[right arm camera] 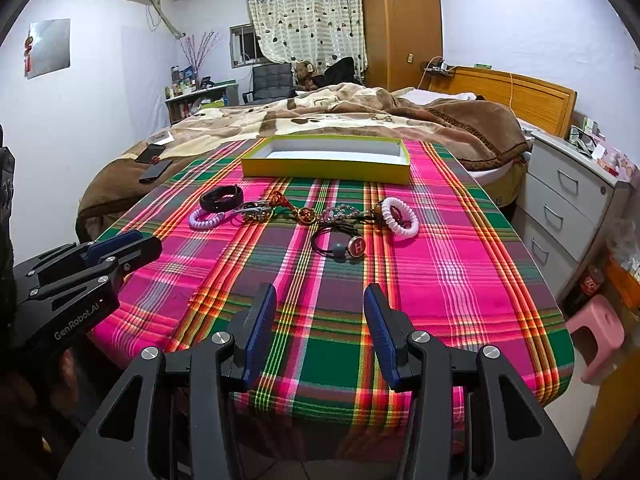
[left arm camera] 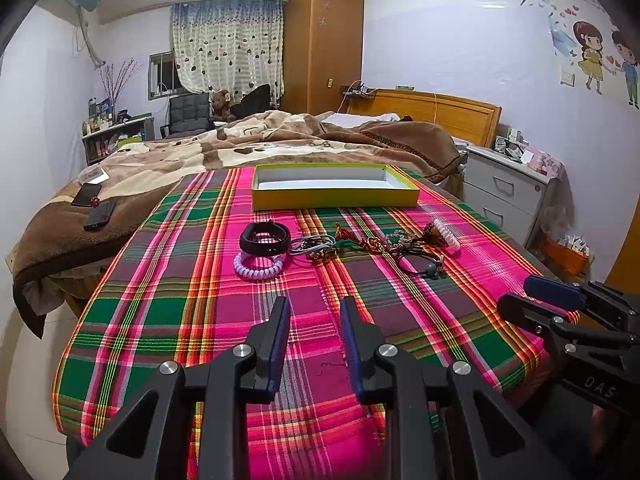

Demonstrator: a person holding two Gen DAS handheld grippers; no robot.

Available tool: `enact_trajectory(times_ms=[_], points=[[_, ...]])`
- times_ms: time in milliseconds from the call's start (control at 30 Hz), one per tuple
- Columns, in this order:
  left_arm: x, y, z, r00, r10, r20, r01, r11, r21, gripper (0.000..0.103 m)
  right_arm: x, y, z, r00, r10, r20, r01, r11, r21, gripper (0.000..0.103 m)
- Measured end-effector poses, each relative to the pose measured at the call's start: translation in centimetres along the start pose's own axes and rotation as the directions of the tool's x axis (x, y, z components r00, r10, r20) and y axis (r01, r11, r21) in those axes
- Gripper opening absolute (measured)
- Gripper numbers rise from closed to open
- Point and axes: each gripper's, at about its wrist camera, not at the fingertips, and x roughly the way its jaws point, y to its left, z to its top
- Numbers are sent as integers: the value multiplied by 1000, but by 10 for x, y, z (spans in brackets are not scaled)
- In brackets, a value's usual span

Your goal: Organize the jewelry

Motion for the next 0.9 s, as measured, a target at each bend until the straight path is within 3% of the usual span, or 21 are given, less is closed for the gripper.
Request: enact_trajectory(times_ms=[900], points=[[-1,-4,-1,1000,-15,0,15,1000,-6,25,2,0,-1,1000,-1,-3,1,1000,0,46]])
